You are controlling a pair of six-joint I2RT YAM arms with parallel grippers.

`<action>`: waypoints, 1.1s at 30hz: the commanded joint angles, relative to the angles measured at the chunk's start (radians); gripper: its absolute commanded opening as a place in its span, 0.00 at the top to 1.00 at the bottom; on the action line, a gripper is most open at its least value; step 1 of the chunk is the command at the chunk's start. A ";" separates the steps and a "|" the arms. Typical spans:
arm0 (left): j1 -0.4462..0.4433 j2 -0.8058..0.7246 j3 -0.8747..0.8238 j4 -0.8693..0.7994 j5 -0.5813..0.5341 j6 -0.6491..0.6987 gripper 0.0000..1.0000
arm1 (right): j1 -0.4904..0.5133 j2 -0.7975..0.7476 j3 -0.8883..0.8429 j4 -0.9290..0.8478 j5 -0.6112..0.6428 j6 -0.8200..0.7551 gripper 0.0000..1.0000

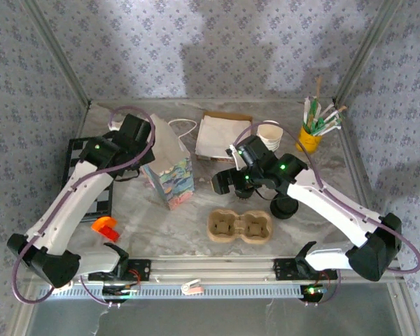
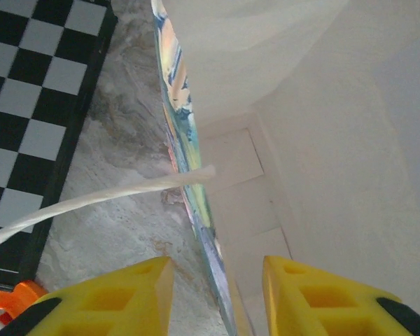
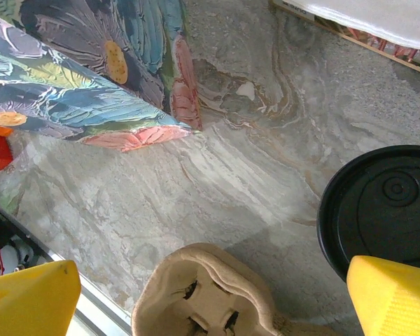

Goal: Pack the takeout coffee

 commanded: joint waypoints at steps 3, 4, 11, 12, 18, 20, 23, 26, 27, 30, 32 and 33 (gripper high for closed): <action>0.042 0.017 -0.018 0.049 0.083 0.052 0.71 | 0.016 -0.001 0.032 -0.043 0.055 -0.024 0.01; 0.046 0.014 -0.027 0.064 0.100 0.063 0.74 | 0.016 0.000 0.031 -0.047 0.059 -0.025 0.01; 0.089 0.057 0.024 0.019 0.218 0.234 0.96 | 0.033 -0.009 0.042 -0.112 0.122 -0.020 0.01; 0.094 0.062 0.034 0.006 0.224 0.262 0.96 | 0.038 -0.012 0.041 -0.122 0.131 -0.019 0.01; 0.139 0.093 0.083 -0.020 0.291 0.438 0.99 | 0.072 -0.021 0.017 -0.175 0.183 -0.003 0.01; 0.159 0.113 0.121 -0.047 0.306 0.471 0.98 | 0.084 -0.024 0.008 -0.191 0.187 -0.003 0.01; 0.176 0.125 0.128 -0.046 0.335 0.511 0.95 | 0.103 -0.024 -0.002 -0.211 0.197 0.008 0.01; 0.180 0.125 0.108 -0.041 0.343 0.513 0.86 | 0.109 -0.028 -0.002 -0.217 0.201 0.025 0.01; 0.181 0.119 0.099 -0.034 0.340 0.512 0.83 | 0.109 -0.028 -0.002 -0.218 0.199 0.028 0.01; 0.185 0.114 0.125 -0.060 0.305 0.507 0.71 | 0.111 -0.026 -0.002 -0.233 0.204 0.036 0.01; 0.185 0.107 0.173 -0.103 0.269 0.498 0.63 | 0.110 -0.030 0.002 -0.255 0.215 0.040 0.00; 0.184 0.092 0.192 -0.118 0.251 0.487 0.57 | 0.112 -0.036 0.001 -0.264 0.211 0.038 0.01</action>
